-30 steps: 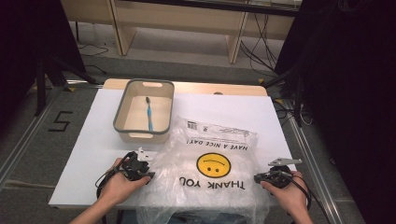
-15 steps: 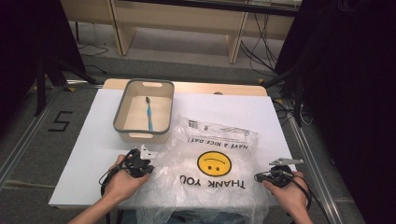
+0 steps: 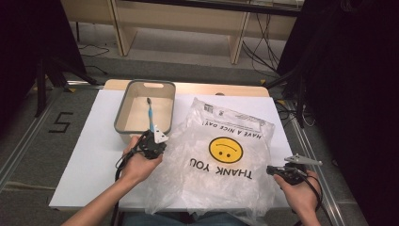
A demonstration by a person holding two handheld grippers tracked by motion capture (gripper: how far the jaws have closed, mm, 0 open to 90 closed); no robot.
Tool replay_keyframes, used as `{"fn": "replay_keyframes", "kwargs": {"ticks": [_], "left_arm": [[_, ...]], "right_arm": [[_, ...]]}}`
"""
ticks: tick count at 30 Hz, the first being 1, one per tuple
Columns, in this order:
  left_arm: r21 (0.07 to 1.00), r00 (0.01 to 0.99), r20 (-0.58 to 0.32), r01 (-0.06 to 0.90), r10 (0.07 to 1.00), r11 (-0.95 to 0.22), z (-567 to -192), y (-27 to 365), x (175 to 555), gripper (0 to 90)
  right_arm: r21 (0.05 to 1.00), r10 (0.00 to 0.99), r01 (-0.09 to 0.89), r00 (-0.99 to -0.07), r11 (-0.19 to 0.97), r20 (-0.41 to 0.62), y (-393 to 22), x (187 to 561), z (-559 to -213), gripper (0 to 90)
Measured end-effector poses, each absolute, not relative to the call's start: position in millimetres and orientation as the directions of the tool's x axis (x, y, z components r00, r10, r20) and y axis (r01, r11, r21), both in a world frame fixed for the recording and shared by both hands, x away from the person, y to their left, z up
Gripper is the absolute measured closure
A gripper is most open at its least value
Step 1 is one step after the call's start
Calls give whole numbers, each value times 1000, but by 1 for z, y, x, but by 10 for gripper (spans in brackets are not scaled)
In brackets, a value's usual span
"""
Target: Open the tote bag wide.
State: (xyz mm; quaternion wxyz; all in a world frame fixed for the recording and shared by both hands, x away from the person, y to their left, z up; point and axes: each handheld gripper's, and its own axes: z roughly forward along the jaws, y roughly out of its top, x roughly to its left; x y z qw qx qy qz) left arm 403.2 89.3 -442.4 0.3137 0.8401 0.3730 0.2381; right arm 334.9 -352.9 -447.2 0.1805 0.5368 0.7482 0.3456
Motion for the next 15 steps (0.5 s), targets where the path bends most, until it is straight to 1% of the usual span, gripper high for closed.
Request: {"fn": "replay_keyframes", "kwargs": {"ticks": [3, 4, 8, 9, 10, 12, 15], "left_arm": [[713, 602, 185, 462, 777, -528, -438, 85, 413, 895], [718, 596, 203, 449, 777, -532, -435, 79, 422, 895], [721, 605, 214, 432, 767, -542, -433, 66, 436, 895], [721, 605, 214, 432, 767, -542, -433, 66, 436, 895], [720, 606, 233, 418, 761, -554, -432, 59, 439, 895], [734, 607, 221, 412, 763, -541, -432, 53, 440, 894], [741, 615, 228, 393, 755, -544, -432, 48, 439, 893]], "right_arm": [[725, 937, 669, -335, 162, 101, -356, 337, -445, 900], [734, 941, 663, -322, 147, 102, -359, 340, -444, 900], [732, 946, 669, -306, 132, 110, -361, 342, -446, 900], [732, 946, 669, -306, 132, 110, -361, 342, -446, 900], [732, 947, 669, -301, 126, 112, -363, 343, -446, 900], [733, 951, 670, -287, 116, 112, -366, 344, -445, 900], [736, 956, 669, -270, 104, 111, -370, 345, -445, 900]]}}
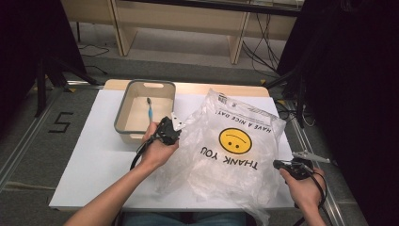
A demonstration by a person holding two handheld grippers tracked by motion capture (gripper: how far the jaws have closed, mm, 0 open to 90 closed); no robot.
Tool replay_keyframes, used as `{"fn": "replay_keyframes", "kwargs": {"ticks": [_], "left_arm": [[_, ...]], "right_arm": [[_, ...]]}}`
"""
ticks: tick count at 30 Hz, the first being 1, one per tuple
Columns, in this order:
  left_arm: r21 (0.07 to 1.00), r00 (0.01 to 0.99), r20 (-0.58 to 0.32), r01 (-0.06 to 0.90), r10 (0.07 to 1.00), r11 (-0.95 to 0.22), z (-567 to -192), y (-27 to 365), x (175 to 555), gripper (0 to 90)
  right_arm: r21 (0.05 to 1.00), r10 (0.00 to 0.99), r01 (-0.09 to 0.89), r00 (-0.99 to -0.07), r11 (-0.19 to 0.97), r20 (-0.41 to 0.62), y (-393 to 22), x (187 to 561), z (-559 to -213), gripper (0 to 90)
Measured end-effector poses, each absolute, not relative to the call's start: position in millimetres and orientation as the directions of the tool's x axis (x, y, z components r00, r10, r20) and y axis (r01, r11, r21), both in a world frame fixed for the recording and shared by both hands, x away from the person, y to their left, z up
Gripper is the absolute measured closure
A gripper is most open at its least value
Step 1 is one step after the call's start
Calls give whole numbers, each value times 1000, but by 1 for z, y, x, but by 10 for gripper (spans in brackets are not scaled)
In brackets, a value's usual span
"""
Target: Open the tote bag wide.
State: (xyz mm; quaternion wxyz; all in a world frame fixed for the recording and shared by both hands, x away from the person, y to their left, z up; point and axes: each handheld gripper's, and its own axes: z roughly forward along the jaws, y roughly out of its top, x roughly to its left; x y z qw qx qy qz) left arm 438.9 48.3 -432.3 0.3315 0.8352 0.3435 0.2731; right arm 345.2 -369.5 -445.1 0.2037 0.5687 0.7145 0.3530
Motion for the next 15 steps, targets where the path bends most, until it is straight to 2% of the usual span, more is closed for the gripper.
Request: {"fn": "replay_keyframes", "kwargs": {"ticks": [3, 7, 9, 10, 11, 13, 15], "left_arm": [[752, 615, 238, 372, 751, -544, -434, 43, 440, 880], [773, 620, 268, 319, 737, -549, -432, 42, 437, 667], [781, 617, 280, 299, 736, -548, -429, 42, 431, 546], [781, 617, 280, 299, 736, -548, -429, 42, 431, 507], [790, 623, 273, 289, 733, -540, -424, 44, 422, 482], [792, 631, 281, 273, 723, -546, -418, 48, 410, 435], [802, 650, 266, 261, 712, -537, -415, 51, 396, 426]], "right_arm": [[733, 963, 674, -246, 91, 107, -374, 347, -447, 900], [702, 968, 706, -229, 94, 101, -377, 348, -453, 897], [677, 967, 729, -233, 104, 102, -376, 348, -457, 812], [677, 967, 729, -233, 104, 102, -376, 348, -457, 812], [665, 963, 736, -250, 124, 97, -374, 348, -459, 744], [673, 963, 725, -261, 145, 73, -372, 346, -457, 671], [699, 961, 694, -275, 172, 36, -371, 345, -452, 610]]}}
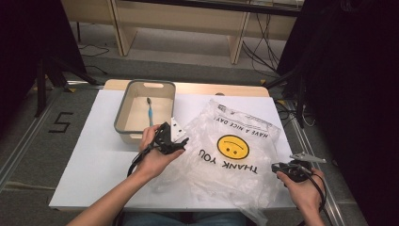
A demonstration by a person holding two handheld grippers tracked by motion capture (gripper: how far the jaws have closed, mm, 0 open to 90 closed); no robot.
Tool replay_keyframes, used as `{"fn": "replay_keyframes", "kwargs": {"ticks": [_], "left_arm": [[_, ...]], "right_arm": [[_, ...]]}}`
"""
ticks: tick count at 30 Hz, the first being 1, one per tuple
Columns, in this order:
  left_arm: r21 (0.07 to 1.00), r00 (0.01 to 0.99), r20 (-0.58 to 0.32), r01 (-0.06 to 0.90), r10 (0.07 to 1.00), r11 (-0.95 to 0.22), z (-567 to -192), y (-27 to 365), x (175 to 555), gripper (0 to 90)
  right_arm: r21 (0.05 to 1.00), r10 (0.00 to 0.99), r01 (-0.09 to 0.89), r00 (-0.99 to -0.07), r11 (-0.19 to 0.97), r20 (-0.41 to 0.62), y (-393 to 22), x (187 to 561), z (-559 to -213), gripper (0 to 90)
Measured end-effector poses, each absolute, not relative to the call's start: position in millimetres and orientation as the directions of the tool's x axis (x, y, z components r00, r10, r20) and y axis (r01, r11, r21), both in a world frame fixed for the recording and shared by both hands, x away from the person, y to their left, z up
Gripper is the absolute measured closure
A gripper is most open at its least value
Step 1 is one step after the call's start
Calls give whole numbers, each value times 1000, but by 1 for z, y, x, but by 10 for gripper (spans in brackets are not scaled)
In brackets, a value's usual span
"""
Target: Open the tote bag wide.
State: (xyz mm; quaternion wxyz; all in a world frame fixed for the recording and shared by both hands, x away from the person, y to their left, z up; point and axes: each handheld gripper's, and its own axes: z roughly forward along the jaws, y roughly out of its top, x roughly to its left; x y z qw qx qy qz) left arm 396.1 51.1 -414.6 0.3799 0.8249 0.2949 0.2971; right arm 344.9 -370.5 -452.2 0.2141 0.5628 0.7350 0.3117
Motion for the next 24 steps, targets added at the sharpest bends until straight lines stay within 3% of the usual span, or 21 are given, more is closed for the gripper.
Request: {"fn": "replay_keyframes", "kwargs": {"ticks": [5, 6, 9, 12, 16, 18, 23, 24], "left_arm": [[780, 725, 197, 291, 660, -554, -416, 59, 371, 417], [752, 766, 143, 328, 627, -572, -422, 63, 361, 412], [712, 799, 93, 363, 594, -600, -431, 66, 352, 398], [647, 823, 86, 382, 561, -660, -449, 69, 339, 382], [577, 821, 117, 402, 559, -711, -462, 71, 338, 383], [532, 820, 146, 407, 554, -742, -469, 72, 343, 440], [529, 814, 105, 440, 571, -725, -473, 72, 350, 755], [523, 800, 157, 431, 579, -736, -472, 71, 354, 803]], "right_arm": [[758, 944, 600, -323, 255, -63, -364, 340, -436, 524], [776, 924, 546, -361, 317, -124, -357, 338, -427, 492], [795, 877, 461, -448, 395, -175, -344, 338, -416, 464], [799, 810, 400, -560, 448, -174, -326, 337, -410, 445], [783, 737, 400, -667, 477, -109, -301, 337, -417, 421], [771, 717, 408, -692, 488, -87, -293, 339, -422, 421], [754, 705, 425, -706, 501, -70, -288, 341, -431, 424], [755, 705, 426, -706, 498, -66, -288, 341, -431, 425]]}}
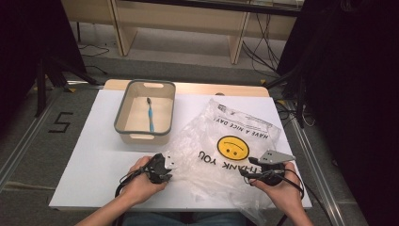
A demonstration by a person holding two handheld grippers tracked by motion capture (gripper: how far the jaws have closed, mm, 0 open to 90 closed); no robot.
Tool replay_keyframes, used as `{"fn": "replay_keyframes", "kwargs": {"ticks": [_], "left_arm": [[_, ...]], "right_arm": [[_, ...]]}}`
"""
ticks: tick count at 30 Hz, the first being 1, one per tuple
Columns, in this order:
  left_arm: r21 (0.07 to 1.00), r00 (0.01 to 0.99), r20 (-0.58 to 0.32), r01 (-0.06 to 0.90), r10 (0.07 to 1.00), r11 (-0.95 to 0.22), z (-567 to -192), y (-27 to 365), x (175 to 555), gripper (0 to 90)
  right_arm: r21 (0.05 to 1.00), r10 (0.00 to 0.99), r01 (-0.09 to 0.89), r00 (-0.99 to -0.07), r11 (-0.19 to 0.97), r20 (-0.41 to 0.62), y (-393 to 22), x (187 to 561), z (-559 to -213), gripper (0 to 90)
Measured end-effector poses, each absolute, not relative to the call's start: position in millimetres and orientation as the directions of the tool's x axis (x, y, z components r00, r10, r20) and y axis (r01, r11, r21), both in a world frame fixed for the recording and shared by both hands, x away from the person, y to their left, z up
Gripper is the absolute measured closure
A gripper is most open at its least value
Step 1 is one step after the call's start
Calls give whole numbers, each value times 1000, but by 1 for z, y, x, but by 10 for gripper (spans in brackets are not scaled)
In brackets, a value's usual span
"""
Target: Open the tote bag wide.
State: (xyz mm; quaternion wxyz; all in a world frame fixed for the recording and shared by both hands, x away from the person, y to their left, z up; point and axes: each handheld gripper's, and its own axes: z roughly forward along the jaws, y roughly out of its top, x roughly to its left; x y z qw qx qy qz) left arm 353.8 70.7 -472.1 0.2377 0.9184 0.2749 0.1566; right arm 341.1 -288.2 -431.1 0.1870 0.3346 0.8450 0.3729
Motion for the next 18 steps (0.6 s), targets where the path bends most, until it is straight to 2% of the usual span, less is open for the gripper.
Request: {"fn": "replay_keyframes", "kwargs": {"ticks": [1, 3, 9, 15, 18], "left_arm": [[532, 792, 132, 451, 596, -717, -472, 70, 356, 849], [554, 779, 110, 467, 617, -689, -472, 69, 358, 882], [643, 712, 143, 461, 687, -612, -459, 58, 374, 888], [658, 689, 160, 460, 707, -597, -457, 56, 385, 883], [666, 677, 163, 461, 717, -586, -457, 57, 387, 883]], "right_arm": [[755, 705, 427, -706, 499, -66, -289, 342, -431, 426], [752, 704, 429, -707, 500, -65, -289, 342, -432, 427], [748, 674, 421, -737, 514, -48, -282, 344, -433, 418], [756, 602, 381, -798, 532, -22, -259, 347, -427, 362], [730, 574, 379, -818, 568, -22, -243, 351, -432, 341]]}}
